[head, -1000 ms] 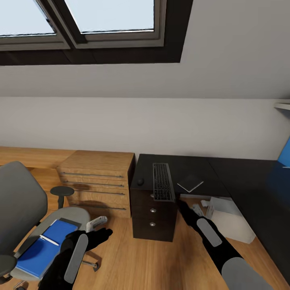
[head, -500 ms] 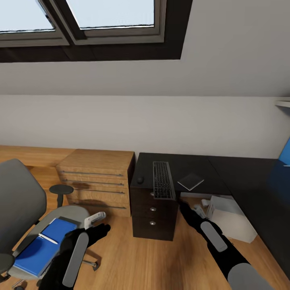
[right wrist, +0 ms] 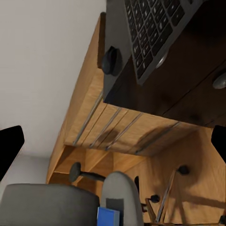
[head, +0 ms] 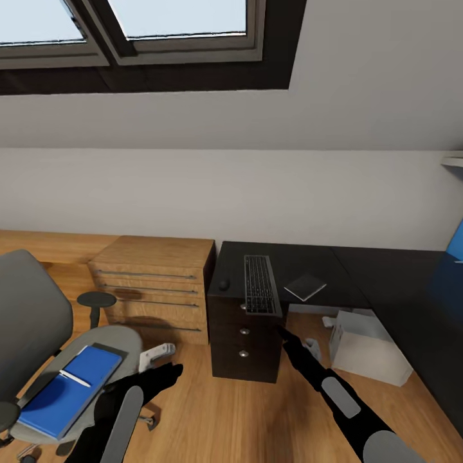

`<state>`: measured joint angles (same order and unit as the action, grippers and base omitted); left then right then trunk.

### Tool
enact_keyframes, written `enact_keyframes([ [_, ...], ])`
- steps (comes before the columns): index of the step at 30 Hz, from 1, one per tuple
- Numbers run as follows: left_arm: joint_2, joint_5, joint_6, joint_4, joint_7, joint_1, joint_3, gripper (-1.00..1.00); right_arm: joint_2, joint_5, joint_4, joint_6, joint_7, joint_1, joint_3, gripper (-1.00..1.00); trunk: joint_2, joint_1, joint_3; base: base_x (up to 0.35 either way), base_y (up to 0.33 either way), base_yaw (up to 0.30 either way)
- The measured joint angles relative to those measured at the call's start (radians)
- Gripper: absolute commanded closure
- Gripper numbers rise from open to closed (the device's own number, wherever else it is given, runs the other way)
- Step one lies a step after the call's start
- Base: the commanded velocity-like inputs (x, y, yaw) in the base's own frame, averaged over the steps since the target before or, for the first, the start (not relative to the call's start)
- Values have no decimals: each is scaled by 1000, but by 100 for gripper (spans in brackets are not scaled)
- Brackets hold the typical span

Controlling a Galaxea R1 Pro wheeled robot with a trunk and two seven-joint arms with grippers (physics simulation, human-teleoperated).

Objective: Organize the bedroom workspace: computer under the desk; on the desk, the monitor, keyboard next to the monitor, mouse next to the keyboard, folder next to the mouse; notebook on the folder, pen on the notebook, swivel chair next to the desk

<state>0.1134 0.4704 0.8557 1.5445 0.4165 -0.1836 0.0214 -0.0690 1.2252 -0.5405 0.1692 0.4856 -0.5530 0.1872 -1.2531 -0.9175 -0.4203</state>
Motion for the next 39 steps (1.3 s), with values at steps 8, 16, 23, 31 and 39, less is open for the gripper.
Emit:
enact_keyframes([
  [8,0,1,1,48,0,31,21,-100,61,3,-2,-96,-30,0,1,-100,-56,-31,-25,0,0,0],
  [16,-1,1,0,58,-1,41,30,-100,107,206,1,-106,-145,0,-131,-100,-112,-61,-50,0,0,0],
  [23,-1,1,0,59,-1,42,47,-100,110,223,-2,-146,-143,0,-130,-100,-161,-88,-72,0,0,0],
  [31,-1,1,0,69,-1,55,59,-100,110,222,-67,-160,-23,0,-129,-100,-217,-119,-97,0,0,0],
  [39,-1,1,0,74,-2,69,92,-100,108,222,-74,-160,1,0,-132,-100,-273,-150,-122,0,0,0],
])
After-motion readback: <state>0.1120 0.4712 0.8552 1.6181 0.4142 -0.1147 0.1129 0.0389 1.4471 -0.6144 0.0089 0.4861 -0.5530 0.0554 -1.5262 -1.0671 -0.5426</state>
